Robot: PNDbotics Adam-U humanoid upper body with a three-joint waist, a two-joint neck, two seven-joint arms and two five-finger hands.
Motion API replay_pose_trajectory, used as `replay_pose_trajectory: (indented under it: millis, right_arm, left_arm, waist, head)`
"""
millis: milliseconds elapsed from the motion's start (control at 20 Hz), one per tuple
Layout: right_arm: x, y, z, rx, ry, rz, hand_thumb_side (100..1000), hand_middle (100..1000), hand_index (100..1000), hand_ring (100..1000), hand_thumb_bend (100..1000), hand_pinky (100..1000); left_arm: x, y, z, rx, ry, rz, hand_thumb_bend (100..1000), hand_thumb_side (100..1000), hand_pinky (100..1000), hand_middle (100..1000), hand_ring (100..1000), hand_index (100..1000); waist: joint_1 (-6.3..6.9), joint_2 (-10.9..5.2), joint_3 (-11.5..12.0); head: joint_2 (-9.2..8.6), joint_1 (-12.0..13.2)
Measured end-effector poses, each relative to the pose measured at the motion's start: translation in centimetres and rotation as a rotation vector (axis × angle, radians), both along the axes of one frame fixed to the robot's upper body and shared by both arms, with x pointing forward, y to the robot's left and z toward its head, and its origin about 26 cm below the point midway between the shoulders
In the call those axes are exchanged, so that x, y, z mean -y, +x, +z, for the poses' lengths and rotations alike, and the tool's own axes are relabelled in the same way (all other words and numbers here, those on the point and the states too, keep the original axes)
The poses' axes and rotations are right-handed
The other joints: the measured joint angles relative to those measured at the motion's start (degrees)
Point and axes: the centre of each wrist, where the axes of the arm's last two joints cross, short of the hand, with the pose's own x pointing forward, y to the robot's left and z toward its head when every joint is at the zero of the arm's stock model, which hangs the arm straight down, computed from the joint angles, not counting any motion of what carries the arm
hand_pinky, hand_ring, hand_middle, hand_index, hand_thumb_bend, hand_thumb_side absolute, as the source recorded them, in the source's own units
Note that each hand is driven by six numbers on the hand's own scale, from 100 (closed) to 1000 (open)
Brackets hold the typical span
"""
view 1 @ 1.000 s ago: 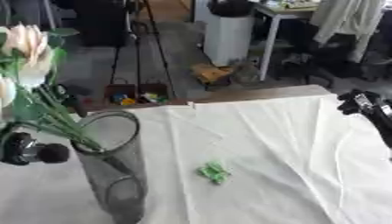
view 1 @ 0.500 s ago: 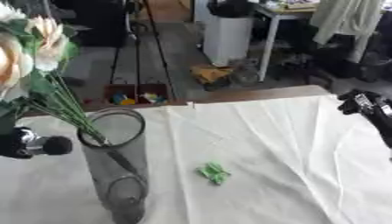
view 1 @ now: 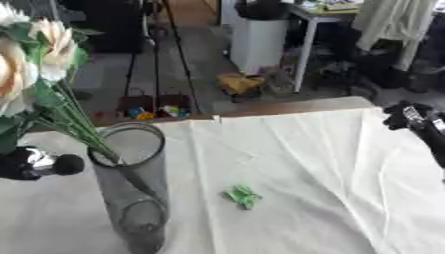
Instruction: Arrange flowers into the vase.
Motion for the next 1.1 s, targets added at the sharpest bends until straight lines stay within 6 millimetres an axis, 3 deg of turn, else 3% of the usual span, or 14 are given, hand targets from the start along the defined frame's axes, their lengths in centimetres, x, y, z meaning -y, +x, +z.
replay_pose_trajectory:
  millis: [950,1100]
  right_arm:
    - [0.2,-0.2,-0.3,-0.006,0.004,-0.010,960,688,515,646,100,663]
    - [0.3,-0.2,-0.3,-0.005,0.005,-0.013,961,688,515,645,100,663]
  left_arm:
    - [-2.7,-3.1,-2.6,-0.035,-0.097,0.117,1000,771,857,551,693,861]
    - [-3.0,-3.6,-2.9,-0.027,-0.143,0.141,1000,829,849,539,673,847]
  waist:
    - [0.05,0.00,1.4]
    - [0.07,-0.06,1.8]
  head:
    - [0.06,-0.5]
    - [0.08,-0.5]
